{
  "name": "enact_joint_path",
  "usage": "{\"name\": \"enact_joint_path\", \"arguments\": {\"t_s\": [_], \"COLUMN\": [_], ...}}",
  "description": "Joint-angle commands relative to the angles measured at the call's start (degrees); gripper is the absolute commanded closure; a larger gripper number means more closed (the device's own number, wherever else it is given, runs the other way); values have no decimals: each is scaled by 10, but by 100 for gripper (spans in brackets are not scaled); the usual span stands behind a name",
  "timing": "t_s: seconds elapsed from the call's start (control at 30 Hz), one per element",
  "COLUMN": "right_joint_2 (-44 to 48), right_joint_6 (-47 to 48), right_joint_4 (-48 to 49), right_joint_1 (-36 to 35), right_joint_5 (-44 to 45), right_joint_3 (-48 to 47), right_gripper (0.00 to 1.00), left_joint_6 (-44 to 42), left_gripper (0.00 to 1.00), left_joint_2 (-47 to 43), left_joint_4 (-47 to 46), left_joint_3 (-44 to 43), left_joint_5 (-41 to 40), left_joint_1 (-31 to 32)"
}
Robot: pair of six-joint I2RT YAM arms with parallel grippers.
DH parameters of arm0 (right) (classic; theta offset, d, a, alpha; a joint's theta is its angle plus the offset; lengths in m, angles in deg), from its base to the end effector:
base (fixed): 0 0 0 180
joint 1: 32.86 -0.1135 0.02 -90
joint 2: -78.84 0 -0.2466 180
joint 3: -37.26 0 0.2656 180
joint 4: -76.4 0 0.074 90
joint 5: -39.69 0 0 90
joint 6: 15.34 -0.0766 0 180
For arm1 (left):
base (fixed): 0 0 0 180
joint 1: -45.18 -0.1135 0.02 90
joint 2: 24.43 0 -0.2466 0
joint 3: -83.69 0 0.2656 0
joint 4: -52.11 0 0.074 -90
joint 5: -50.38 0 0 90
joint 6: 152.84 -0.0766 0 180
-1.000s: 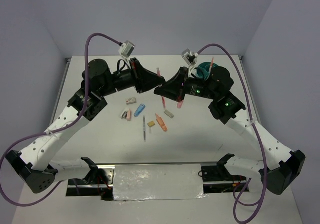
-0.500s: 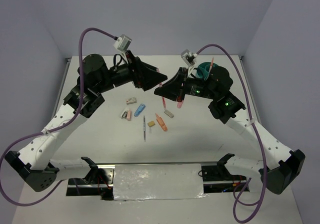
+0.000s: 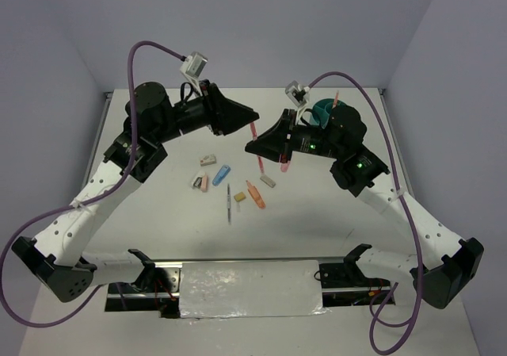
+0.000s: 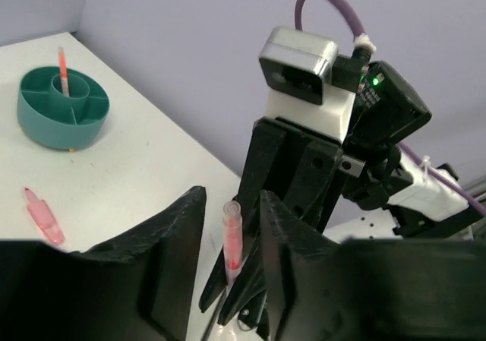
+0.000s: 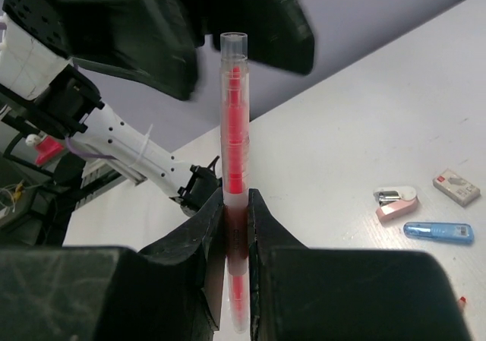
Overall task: Sort the stationery into containers
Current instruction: Close the pen cap on the pen.
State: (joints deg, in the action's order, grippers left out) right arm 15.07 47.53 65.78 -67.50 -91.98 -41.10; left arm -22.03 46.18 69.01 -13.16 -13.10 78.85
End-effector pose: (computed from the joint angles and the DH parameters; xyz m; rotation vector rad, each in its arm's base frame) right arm 0.2170 0.2118 0.4107 -0.7409 1.5228 1.3748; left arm 0.2449 -0.2042 0.4867 0.3271 1.5462 -1.3712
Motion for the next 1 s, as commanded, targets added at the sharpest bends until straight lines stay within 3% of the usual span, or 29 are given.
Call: {"name": "enact_joint_path", "arguments": {"t_s": [0.0, 0.03, 0.07, 0.13, 0.23, 0.37, 0.6, 0.73, 0.83, 0.97], "right_joint_2": [-1, -2, -3, -7, -21, -58, -166, -174, -169, -181], "right_joint_6": [13, 15, 15, 14, 17, 30, 52, 45, 70, 78], "right_joint_4": [-8, -11, -12, -13, -16, -20, -80, -70, -69, -52], "right_joint_1": [-3, -3, -4, -3, -3, 3, 20, 26, 5, -20], "right_joint_5": [12, 13, 18, 20, 19, 27, 33, 33, 14, 11], "right_joint_3": [-36, -44, -47, -60, -88, -141, -338, -340, -285, -219], "right_gripper": [100, 100, 100, 100, 100, 100, 100, 100, 100, 100], "left_joint_6": [22, 26, 27, 33, 43, 43, 51, 26, -37, -103], "left_gripper": [55, 74, 80, 93, 100, 100, 100, 100, 100, 100], "left_joint_2": [-11, -12, -13, -13, -14, -19, -45, -76, -62, 14], "left_joint_4": [-57, -59, -57, -57, -56, -57, -110, -62, 11, 64], "left_joint_3": [17, 19, 21, 32, 48, 74, 143, 168, 81, -49], "left_joint_5": [34, 38, 41, 45, 49, 44, 42, 6, -15, 53], "left_joint_1": [-2, -2, -1, -1, 3, 21, 100, 114, 114, 114]}}
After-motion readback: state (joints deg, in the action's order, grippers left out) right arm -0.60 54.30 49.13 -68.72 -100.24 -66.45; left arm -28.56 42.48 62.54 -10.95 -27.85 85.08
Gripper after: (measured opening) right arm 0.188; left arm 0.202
